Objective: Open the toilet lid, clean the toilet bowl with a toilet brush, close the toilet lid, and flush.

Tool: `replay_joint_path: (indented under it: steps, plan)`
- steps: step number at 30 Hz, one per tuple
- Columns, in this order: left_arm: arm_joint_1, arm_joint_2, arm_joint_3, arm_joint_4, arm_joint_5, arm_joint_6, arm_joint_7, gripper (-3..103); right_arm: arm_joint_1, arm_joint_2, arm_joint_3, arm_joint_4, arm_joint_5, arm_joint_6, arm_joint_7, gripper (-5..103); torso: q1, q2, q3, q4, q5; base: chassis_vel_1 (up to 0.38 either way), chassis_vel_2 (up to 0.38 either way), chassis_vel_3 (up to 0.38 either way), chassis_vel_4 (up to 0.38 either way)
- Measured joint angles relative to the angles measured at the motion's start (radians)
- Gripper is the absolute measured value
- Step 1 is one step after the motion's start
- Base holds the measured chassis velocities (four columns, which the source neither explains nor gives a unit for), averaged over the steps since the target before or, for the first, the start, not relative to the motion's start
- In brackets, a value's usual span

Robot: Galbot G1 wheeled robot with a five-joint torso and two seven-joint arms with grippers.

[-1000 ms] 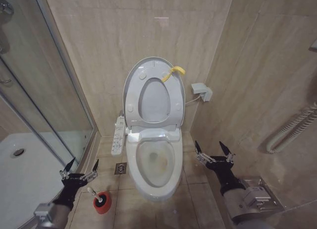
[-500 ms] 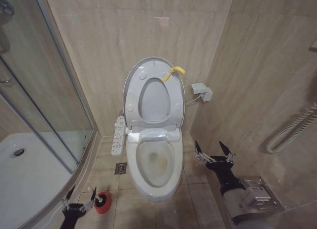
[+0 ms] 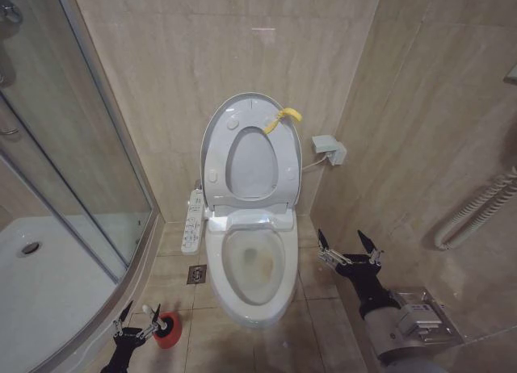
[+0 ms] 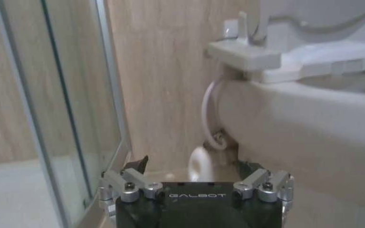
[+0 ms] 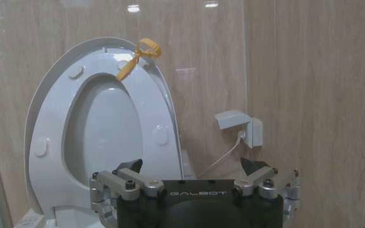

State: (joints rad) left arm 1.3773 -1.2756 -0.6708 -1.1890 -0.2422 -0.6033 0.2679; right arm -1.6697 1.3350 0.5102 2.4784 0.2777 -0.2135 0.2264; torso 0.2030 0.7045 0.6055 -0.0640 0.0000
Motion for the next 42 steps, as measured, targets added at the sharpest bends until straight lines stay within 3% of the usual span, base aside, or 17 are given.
replay_joint_path:
  steps: [6,8,14,15,22,23,28,29,42]
  plan:
    - [-0.082,-0.001,0.004,0.131,-0.002,-0.042,0.027,92,0.000,0.000,0.000,0.000,0.000,0.000,0.000,100,0.000,0.000,0.000,-0.0001,0.0000,0.000,0.000,0.000,0.000]
    - [-0.090,-0.002,0.005,0.142,-0.001,-0.045,0.027,86,0.000,0.000,0.000,0.000,0.000,0.000,0.000,100,0.000,0.000,0.000,-0.0001,0.0000,0.000,0.000,0.000,0.000]
    - [-0.125,-0.003,0.014,0.204,-0.015,-0.051,0.055,86,0.000,0.000,0.000,0.000,0.000,0.000,0.000,100,0.000,0.000,0.000,0.0000,0.0000,0.000,0.000,0.000,0.000]
    - [-0.129,-0.004,0.014,0.212,-0.020,-0.054,0.074,58,0.000,0.000,0.000,0.000,0.000,0.000,0.000,100,0.000,0.000,0.000,0.0000,0.0000,0.000,0.000,0.000,0.000]
    - [-0.133,-0.006,0.017,0.219,-0.021,-0.056,0.087,58,0.000,0.000,0.000,0.000,0.000,0.000,0.000,100,0.000,0.000,0.000,0.0000,0.0000,0.000,0.000,0.000,0.000]
    - [-0.131,-0.006,0.018,0.220,-0.017,-0.055,0.082,32,0.000,0.000,0.000,0.000,0.000,0.000,0.000,100,0.000,0.000,0.000,0.0000,0.0000,0.000,0.000,0.000,0.000]
    - [-0.130,-0.009,0.014,0.224,-0.014,-0.053,0.077,32,0.000,0.000,0.000,0.000,0.000,0.000,0.000,100,0.000,0.000,0.000,0.0000,0.0000,0.000,0.000,0.000,0.000]
    - [-0.129,-0.009,0.013,0.226,-0.014,-0.053,0.078,19,0.000,0.000,0.000,0.000,0.000,0.000,0.000,100,0.000,0.000,0.000,-0.0001,0.0001,0.000,0.000,0.000,0.000]
    - [-0.132,-0.006,0.003,0.236,-0.020,-0.056,0.091,19,0.000,0.000,0.000,0.000,0.000,0.000,0.000,100,0.000,0.000,0.000,-0.0001,0.0000,0.000,0.000,0.000,0.000]
